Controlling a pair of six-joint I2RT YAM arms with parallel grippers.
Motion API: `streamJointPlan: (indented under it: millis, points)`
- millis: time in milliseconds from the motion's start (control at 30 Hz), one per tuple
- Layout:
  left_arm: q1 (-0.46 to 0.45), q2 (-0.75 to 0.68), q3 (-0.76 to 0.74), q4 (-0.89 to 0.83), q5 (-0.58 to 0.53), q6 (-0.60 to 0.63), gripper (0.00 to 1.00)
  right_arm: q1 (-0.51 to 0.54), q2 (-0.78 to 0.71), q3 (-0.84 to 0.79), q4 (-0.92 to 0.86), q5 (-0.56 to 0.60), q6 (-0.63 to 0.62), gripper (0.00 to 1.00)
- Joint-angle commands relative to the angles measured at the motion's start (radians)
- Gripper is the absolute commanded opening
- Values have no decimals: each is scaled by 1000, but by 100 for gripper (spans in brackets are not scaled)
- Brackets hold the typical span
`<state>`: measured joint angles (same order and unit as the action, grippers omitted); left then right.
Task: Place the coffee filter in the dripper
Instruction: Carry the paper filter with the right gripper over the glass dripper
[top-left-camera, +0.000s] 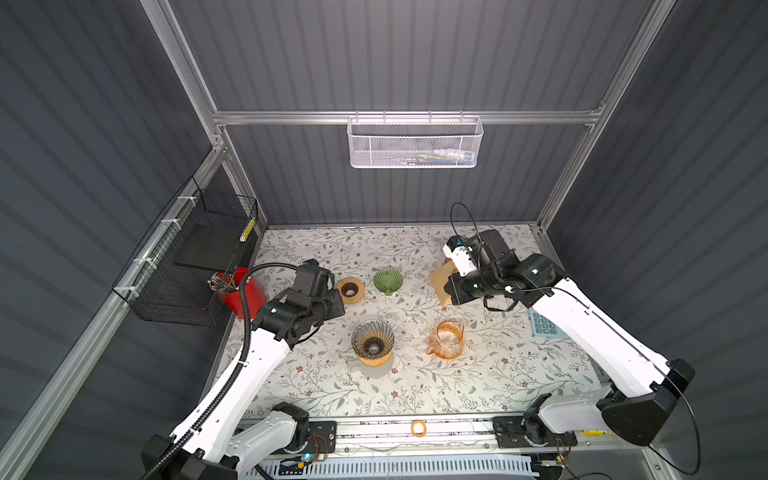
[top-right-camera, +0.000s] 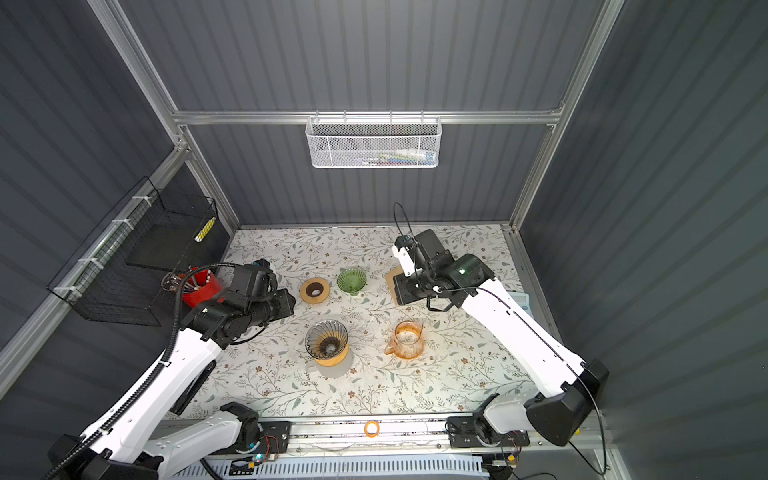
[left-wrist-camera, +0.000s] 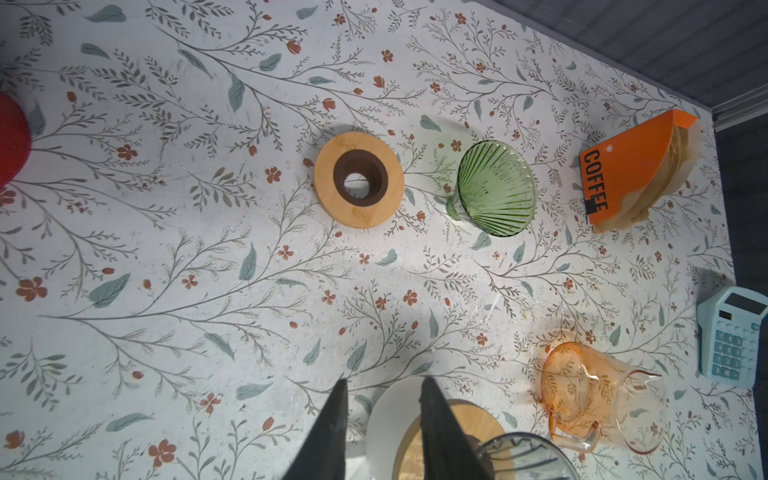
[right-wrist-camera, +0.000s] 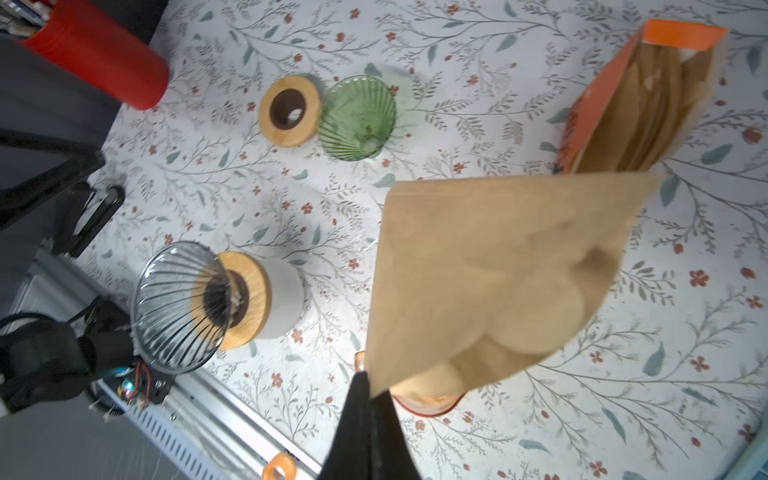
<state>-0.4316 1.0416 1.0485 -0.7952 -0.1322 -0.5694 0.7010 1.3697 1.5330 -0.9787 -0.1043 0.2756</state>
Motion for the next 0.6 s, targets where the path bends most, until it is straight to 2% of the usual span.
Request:
streamJointPlan:
  millis: [0, 300, 567]
  points:
    - [-2, -16, 32, -106, -31, -19, 31, 78, 12, 64, -90, -40, -18, 0]
    - [-2, -80, 28, -183, -36, -52, 31, 281, 166, 212, -160, -78, -38, 0]
    - [-2, -134, 15, -236, -26, -53, 32, 372, 284, 275, -171, -118, -42, 0]
